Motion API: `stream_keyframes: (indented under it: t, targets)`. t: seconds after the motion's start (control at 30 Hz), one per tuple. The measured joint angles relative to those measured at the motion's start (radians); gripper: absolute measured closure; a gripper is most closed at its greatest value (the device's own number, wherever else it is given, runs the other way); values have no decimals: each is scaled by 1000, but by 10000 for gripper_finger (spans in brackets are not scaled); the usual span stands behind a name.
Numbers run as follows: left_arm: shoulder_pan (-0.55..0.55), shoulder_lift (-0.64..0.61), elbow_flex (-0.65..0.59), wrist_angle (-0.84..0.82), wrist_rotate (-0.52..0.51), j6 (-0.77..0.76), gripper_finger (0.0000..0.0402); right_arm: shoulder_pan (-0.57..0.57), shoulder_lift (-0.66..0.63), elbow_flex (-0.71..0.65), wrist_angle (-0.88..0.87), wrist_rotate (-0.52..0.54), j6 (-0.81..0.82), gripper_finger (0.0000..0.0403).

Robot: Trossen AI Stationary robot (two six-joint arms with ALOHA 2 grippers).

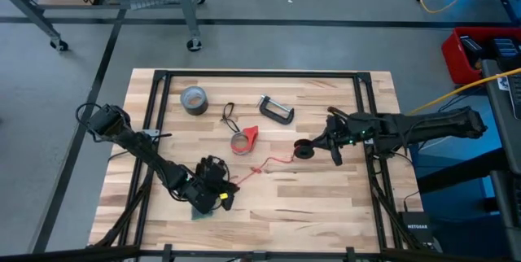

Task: Coil cords
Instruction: Uncoil the red wire from the spool, then coil the red wire onto the spool

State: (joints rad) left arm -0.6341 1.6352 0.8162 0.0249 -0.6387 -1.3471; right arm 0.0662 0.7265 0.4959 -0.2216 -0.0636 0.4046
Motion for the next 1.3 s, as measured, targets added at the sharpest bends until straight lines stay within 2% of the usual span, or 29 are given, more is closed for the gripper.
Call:
stream_keyframes:
  t: [0.2,0.33,0.43,0.7,0.83,1.03,1.17,1.3]
  targets:
    - [-1,0,0,73,93,125,289,0,0,-166,246,0,37,398]
    - [9,0,0,71,89,183,288,0,0,-236,380,0,37,398]
    - [37,0,0,103,40,248,288,0,0,-267,467,0,10,398]
    - [163,0,0,355,-86,684,288,0,27,-278,678,-33,-269,398]
    - [229,0,0,479,-91,861,288,0,43,-277,790,-53,-318,398]
    - [320,0,0,631,-89,1017,288,0,44,-277,813,-61,-356,398]
    - [376,0,1,691,9,1048,288,0,44,-277,813,-61,-356,398]
    - [404,0,1,690,151,986,288,0,44,-277,844,-61,-357,398]
